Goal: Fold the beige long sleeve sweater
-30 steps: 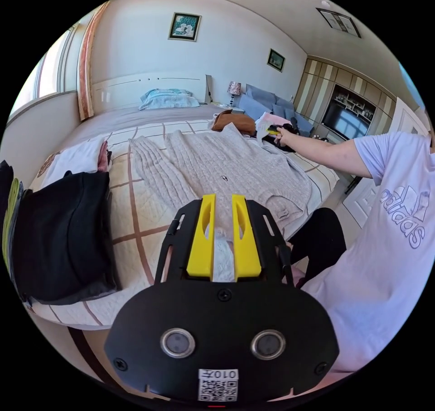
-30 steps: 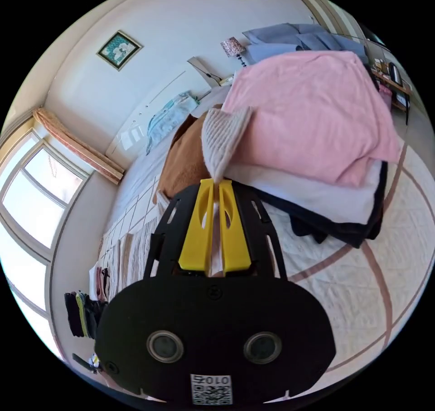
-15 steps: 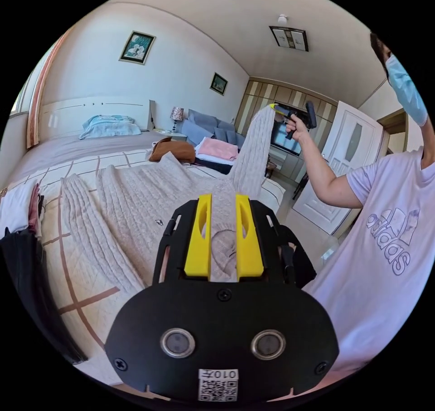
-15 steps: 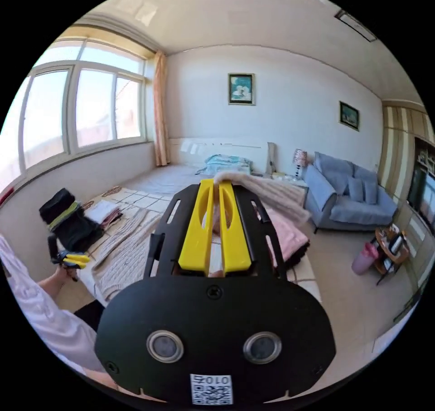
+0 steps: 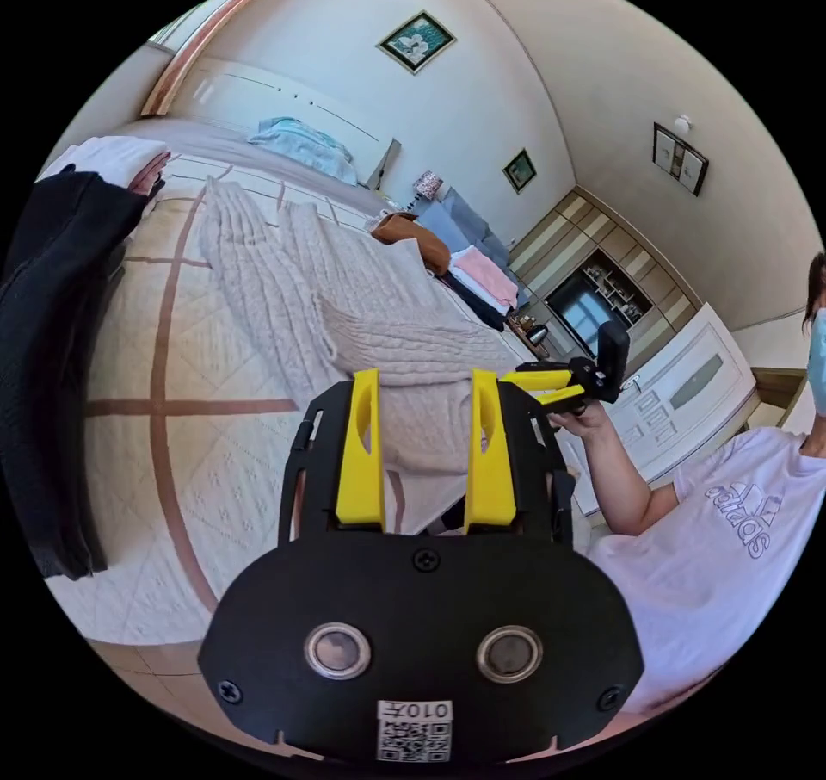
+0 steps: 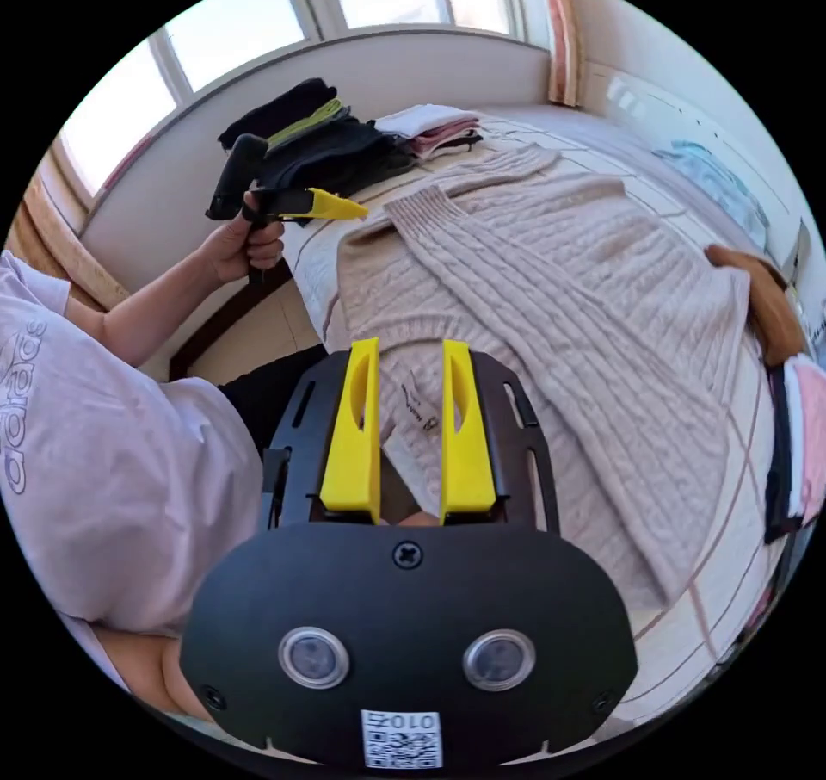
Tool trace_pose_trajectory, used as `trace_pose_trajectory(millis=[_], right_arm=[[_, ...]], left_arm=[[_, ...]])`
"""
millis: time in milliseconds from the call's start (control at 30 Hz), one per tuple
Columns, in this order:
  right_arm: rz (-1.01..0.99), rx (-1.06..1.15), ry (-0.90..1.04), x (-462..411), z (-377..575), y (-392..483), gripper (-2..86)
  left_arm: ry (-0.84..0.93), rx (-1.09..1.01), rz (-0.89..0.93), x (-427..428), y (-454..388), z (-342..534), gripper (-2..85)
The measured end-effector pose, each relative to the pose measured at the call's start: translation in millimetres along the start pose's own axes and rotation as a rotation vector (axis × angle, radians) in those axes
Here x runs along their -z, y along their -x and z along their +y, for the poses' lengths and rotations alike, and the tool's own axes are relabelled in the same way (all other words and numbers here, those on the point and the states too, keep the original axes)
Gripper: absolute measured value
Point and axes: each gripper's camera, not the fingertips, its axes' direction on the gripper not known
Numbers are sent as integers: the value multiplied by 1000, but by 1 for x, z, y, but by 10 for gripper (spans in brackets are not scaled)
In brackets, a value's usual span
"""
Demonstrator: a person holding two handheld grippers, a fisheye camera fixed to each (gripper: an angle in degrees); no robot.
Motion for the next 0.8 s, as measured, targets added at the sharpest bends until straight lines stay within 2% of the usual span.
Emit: trace_pose_trajectory(millis=[67,200,233,367,433,500,567,633,800], right_arm=[[-36,-167,-89,14,42,-17,97],[14,-380,-138,42,92,-41,88],[42,-422,-192,55,106,-43,87],[145,-543,-320,79,138,-47,92],[243,-562,-329,79,144,-45,100],[376,-573,-298,74,147,-42,112],[595,-554,-254,65,150,-37,125],[671,-517,-200,55,150,-39,130],[624,-508,-139,33,152,-64,129]], left_arm=[[34,43,-52,-5,4,-3,150],[-47,8,-261,-5,-16,-31,149],[-32,-13,-352,-10,-24,-45,147],[95,-80,-489,-46,-30,-78,131],[214,-69,-474,-75,-20,-84,103],[203,-74,-492,-82,-22,-83,72],[195,-103,-529,-81,-29,-84,40],[177,-127,-460,-73,-39,-91,20],[128,-193,-280,-47,-65,-130,4]])
